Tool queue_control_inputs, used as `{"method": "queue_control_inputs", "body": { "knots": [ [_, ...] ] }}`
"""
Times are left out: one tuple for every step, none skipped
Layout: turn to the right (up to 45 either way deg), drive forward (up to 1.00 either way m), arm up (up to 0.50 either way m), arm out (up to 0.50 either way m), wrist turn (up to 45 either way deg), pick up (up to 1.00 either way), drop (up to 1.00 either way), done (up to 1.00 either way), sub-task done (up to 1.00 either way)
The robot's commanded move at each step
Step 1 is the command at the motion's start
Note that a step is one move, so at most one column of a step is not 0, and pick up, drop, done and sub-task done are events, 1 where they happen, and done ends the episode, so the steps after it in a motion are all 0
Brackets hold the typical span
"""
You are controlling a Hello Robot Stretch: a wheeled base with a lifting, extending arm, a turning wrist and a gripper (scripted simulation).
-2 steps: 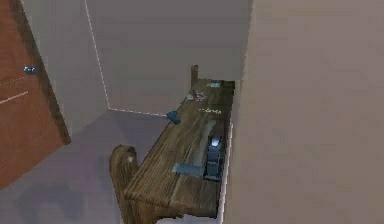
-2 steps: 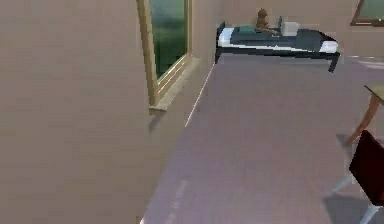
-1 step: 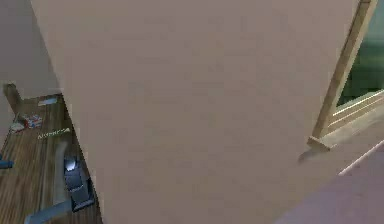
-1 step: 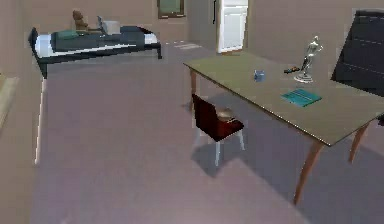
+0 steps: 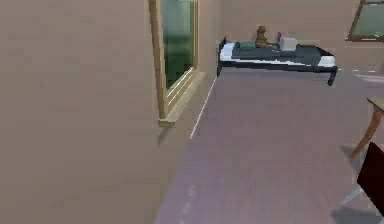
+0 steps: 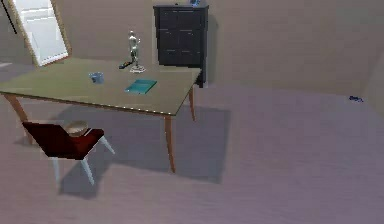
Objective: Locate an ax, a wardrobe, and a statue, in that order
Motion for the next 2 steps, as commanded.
{"method": "queue_control_inputs", "body": {
  "knots": [
    [18.0,0.0,0.0,0.0,0.0,0.0,0.0,0.0,0.0],
    [0.0,1.0,0.0,0.0,0.0,0.0,0.0,0.0,0.0]
  ]
}}
